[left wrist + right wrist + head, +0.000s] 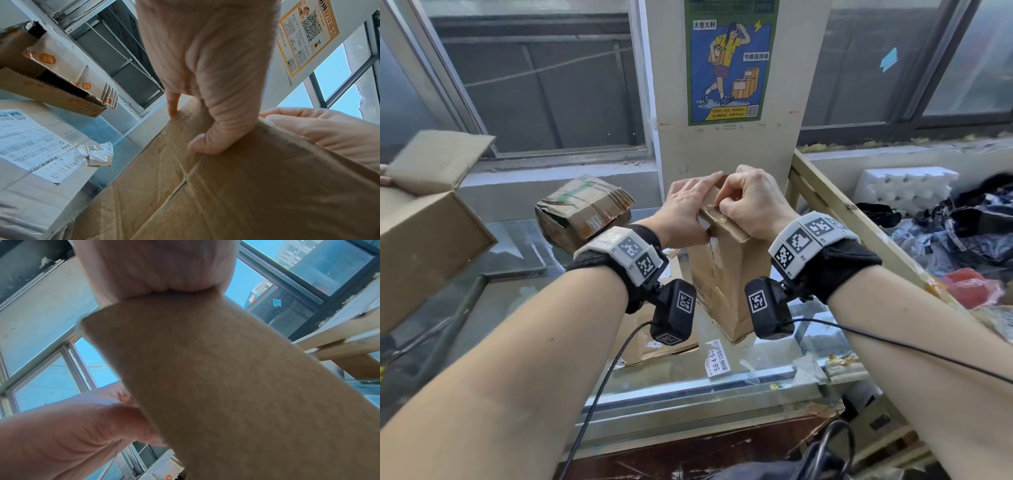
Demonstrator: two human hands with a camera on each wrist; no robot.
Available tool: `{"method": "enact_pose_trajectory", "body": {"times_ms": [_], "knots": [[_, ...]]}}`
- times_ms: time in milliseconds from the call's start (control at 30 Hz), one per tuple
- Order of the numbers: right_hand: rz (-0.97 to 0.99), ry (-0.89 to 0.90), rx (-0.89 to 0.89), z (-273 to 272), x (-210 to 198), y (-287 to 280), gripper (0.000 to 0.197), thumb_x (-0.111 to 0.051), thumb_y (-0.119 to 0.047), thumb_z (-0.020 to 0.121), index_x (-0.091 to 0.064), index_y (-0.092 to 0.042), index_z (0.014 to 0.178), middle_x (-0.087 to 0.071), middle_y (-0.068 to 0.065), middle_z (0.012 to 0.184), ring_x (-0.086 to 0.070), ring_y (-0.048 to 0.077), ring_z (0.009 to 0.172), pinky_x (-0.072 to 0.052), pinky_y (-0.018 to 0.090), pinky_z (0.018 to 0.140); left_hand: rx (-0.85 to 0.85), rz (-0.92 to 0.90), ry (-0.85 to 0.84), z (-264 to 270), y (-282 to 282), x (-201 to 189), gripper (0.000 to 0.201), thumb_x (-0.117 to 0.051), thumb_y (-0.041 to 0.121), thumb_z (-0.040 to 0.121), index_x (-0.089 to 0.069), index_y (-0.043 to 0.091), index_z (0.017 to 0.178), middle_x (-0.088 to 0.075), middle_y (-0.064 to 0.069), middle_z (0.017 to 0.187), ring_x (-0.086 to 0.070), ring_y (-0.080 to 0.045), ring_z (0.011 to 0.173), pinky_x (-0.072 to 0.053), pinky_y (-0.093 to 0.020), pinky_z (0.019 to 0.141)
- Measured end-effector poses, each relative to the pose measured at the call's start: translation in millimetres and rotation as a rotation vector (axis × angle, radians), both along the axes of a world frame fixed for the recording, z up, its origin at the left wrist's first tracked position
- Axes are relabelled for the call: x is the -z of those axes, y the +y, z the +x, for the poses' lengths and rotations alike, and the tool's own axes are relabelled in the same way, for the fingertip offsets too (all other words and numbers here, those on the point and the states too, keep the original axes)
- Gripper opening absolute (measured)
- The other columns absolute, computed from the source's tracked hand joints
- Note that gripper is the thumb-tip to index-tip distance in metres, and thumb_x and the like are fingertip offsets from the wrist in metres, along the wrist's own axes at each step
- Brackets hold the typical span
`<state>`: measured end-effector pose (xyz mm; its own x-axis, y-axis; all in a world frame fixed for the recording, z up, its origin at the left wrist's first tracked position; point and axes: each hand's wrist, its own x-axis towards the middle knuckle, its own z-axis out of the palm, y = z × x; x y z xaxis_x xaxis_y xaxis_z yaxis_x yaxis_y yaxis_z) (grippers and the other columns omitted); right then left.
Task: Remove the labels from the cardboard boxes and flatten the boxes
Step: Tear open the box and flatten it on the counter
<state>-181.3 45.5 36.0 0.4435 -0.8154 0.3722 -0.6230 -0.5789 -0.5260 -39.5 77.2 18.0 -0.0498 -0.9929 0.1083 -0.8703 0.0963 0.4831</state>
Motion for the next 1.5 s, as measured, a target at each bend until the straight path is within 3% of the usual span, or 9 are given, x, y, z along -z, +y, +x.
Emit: {"method": "enact_pose_trajectory", "body": {"times_ms": [467, 667, 900, 1000, 1033, 1100, 1233, 1433, 1500], "knots": [[0.043, -0.068, -0.032, -7, 5, -8, 0.013, -0.058, -0.002, 0.081, -0.065, -0.003, 0.07, -0.048, -0.005, 0.076, -0.048, 0.012, 0.079, -0.033, 0.009, 0.063, 0.027, -0.03, 0.022, -4, -1, 1, 0.098, -0.069, 0.008, 0.074, -0.015, 0.027, 0.154, -0.029, 0.0, 0.15, -0.012, -0.02, 0.139, -0.017, -0.035, 0.115], [0.013, -0.183, -0.096, -7, 5, -5, 0.025, -0.062, 0.0, 0.083, -0.075, -0.018, 0.094, -0.061, 0.0, 0.106, -0.058, 0.007, 0.095, -0.048, 0.014, 0.085, -0.007, -0.01, -0.007, -4, -1, -1, 0.092, -0.067, 0.01, 0.077, -0.017, 0.027, 0.152, -0.031, -0.001, 0.147, -0.013, -0.02, 0.139, -0.016, -0.031, 0.113], [0.033, -0.235, -0.099, -6, 3, 0, 0.038, -0.056, 0.009, 0.077, -0.073, -0.014, 0.102, -0.072, -0.002, 0.084, -0.068, 0.012, 0.085, -0.054, 0.024, 0.085, -0.007, 0.02, 0.071, -2, 1, -3, 0.088, -0.059, 0.004, 0.078, -0.019, 0.027, 0.152, -0.03, 0.0, 0.148, -0.011, -0.019, 0.14, -0.016, -0.032, 0.116], [0.097, -0.313, -0.09, -7, 5, -3, 0.039, -0.058, 0.009, 0.077, -0.066, -0.01, 0.11, -0.073, 0.002, 0.081, -0.069, 0.013, 0.085, -0.054, 0.032, 0.088, -0.019, 0.093, 0.385, -2, 0, -10, 0.056, -0.053, 0.001, 0.078, -0.052, 0.023, 0.13, -0.04, -0.001, 0.132, -0.029, -0.017, 0.128, -0.045, -0.024, 0.094], [0.116, -0.342, -0.088, -8, 6, -4, 0.044, -0.059, 0.009, 0.078, -0.062, -0.01, 0.117, -0.071, 0.002, 0.083, -0.068, 0.013, 0.084, -0.054, 0.032, 0.088, -0.009, 0.111, 0.522, -2, -1, -12, 0.042, -0.055, 0.007, 0.076, -0.061, 0.02, 0.115, -0.045, -0.002, 0.132, -0.039, -0.016, 0.12, -0.046, -0.022, 0.086], [0.124, -0.401, -0.065, -9, 6, -5, 0.055, -0.059, 0.009, 0.081, -0.051, -0.013, 0.13, -0.064, 0.001, 0.093, -0.067, 0.016, 0.084, -0.056, 0.029, 0.082, 0.01, 0.133, 0.665, -1, 0, -16, 0.023, -0.059, 0.022, 0.068, -0.068, 0.02, 0.089, -0.052, 0.0, 0.134, -0.051, -0.013, 0.111, -0.042, -0.025, 0.093], [0.159, -0.546, 0.016, -13, 6, -5, 0.062, -0.044, 0.017, 0.085, -0.041, -0.017, 0.137, -0.049, 0.007, 0.12, -0.064, 0.015, 0.095, -0.058, 0.03, 0.077, -0.029, 0.07, 0.539, -5, 1, -16, 0.012, -0.074, 0.022, 0.082, -0.064, 0.021, 0.076, -0.055, 0.005, 0.131, -0.052, -0.012, 0.119, -0.039, -0.032, 0.107], [0.251, -0.66, 0.041, -15, 6, -3, 0.066, -0.041, 0.024, 0.082, -0.04, -0.012, 0.136, -0.043, 0.01, 0.128, -0.058, 0.019, 0.105, -0.058, 0.031, 0.077, -0.123, -0.265, 0.089, -11, 2, -20, 0.008, -0.075, 0.029, 0.082, -0.069, 0.023, 0.081, -0.061, 0.005, 0.116, -0.048, -0.015, 0.116, -0.036, -0.028, 0.096], [0.266, -0.679, 0.043, -15, 6, -2, 0.066, -0.041, 0.025, 0.081, -0.041, -0.011, 0.136, -0.043, 0.011, 0.128, -0.058, 0.021, 0.106, -0.058, 0.031, 0.08, -0.081, -0.265, 0.152, -16, 4, -22, 0.019, -0.075, 0.024, 0.082, -0.063, 0.02, 0.097, -0.066, 0.005, 0.1, -0.059, -0.015, 0.1, -0.048, -0.029, 0.087]]}}
